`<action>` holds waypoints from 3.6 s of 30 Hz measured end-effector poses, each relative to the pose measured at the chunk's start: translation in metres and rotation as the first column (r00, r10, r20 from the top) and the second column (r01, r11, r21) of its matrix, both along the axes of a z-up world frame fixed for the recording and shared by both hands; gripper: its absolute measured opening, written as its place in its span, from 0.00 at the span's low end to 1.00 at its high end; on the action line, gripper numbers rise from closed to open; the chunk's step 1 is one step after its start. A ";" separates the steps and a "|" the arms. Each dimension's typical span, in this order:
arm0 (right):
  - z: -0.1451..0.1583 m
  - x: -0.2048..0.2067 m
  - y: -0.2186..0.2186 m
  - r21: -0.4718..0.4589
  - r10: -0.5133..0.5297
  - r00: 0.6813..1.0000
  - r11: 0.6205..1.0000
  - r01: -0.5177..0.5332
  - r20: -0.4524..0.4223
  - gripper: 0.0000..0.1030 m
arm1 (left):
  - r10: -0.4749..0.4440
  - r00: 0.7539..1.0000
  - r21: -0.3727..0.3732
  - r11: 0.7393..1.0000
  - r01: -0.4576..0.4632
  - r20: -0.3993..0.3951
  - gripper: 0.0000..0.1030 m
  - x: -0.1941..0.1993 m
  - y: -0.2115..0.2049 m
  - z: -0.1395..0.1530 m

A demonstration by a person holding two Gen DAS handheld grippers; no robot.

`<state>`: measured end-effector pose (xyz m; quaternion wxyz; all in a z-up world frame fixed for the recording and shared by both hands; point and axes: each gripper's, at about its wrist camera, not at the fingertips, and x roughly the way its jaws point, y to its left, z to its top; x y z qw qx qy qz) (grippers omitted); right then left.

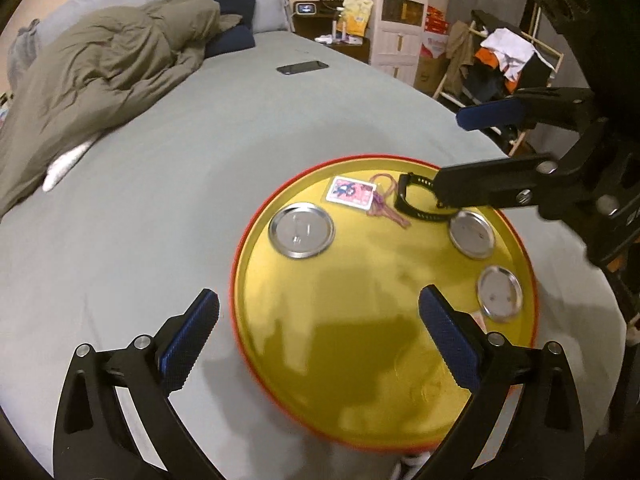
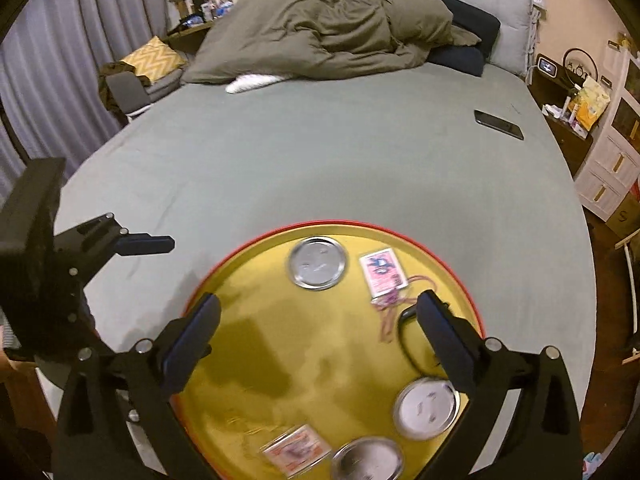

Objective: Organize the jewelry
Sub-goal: 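Move both tools to the white headphones and mesh-strap watch on the bed, then grasp the mesh watch strap with the left tool while the right tool grasps the headphone band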

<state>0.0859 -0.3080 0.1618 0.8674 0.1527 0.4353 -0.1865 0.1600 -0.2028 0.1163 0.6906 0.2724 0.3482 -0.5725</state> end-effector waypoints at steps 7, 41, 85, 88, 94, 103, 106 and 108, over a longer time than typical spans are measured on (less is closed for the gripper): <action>0.005 -0.004 0.050 0.023 0.055 0.999 0.998 -0.055 -0.003 0.92 | 0.057 0.998 0.058 0.997 -0.057 -0.010 0.95 -0.004 0.060 -0.006; -0.094 -0.040 0.187 0.157 0.081 0.972 0.986 -0.047 -0.219 0.92 | 0.098 0.994 0.237 0.968 -0.082 -0.056 0.95 -0.068 0.196 -0.106; -0.134 -0.045 0.191 0.136 -0.049 0.958 0.987 0.090 -0.283 0.41 | 0.166 0.986 0.202 0.966 -0.164 0.006 0.74 -0.082 0.208 -0.107; -0.133 -0.045 0.190 0.138 -0.042 0.961 0.987 0.082 -0.273 0.31 | 0.163 0.987 0.203 0.966 -0.159 -0.003 0.57 -0.081 0.212 -0.103; -0.133 -0.042 0.195 0.161 -0.020 0.968 0.985 0.061 -0.248 0.15 | 0.161 0.986 0.207 0.967 -0.150 -0.035 0.33 -0.078 0.219 -0.098; -0.130 -0.040 0.189 0.181 -0.010 0.972 0.982 0.054 -0.235 0.14 | 0.186 0.978 0.202 0.966 -0.163 -0.099 0.24 -0.070 0.222 -0.094; -0.130 -0.040 0.186 0.184 -0.013 0.973 0.981 0.057 -0.232 0.14 | 0.177 0.978 0.198 0.968 -0.153 -0.111 0.21 -0.069 0.222 -0.092; -0.129 -0.040 0.186 0.185 -0.014 0.973 0.981 0.058 -0.229 0.13 | 0.166 0.978 0.190 0.972 -0.141 -0.122 0.20 -0.070 0.220 -0.091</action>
